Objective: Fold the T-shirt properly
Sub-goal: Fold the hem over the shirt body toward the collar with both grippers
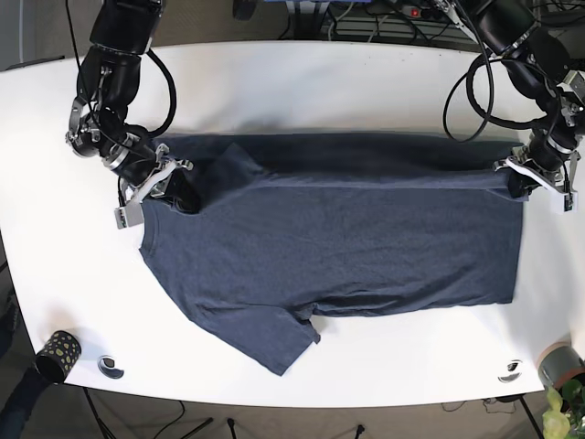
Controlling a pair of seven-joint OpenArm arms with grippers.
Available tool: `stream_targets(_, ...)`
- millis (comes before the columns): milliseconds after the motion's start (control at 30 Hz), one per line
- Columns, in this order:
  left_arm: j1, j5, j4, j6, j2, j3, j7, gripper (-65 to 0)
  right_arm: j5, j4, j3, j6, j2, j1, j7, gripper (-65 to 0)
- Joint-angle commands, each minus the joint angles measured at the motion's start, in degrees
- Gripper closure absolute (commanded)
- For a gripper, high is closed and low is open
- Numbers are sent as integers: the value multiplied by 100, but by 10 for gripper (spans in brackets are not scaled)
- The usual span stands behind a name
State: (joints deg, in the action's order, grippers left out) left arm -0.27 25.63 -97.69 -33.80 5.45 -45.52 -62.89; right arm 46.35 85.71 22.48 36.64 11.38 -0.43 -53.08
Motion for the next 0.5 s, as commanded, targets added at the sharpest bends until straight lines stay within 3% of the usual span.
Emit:
stream_targets(0,-83,88,85,0,66,20,149,0,126,-136,33,76,221,170,126,0)
stream_targets(233,-434,-237,718,0,285,231,166,0,126,-602,-397,50,291,592,161,0)
stream_targets(467,-531,-440,1017,-18,312,266,641,0,126,-883,-441,41,300,917,205,0)
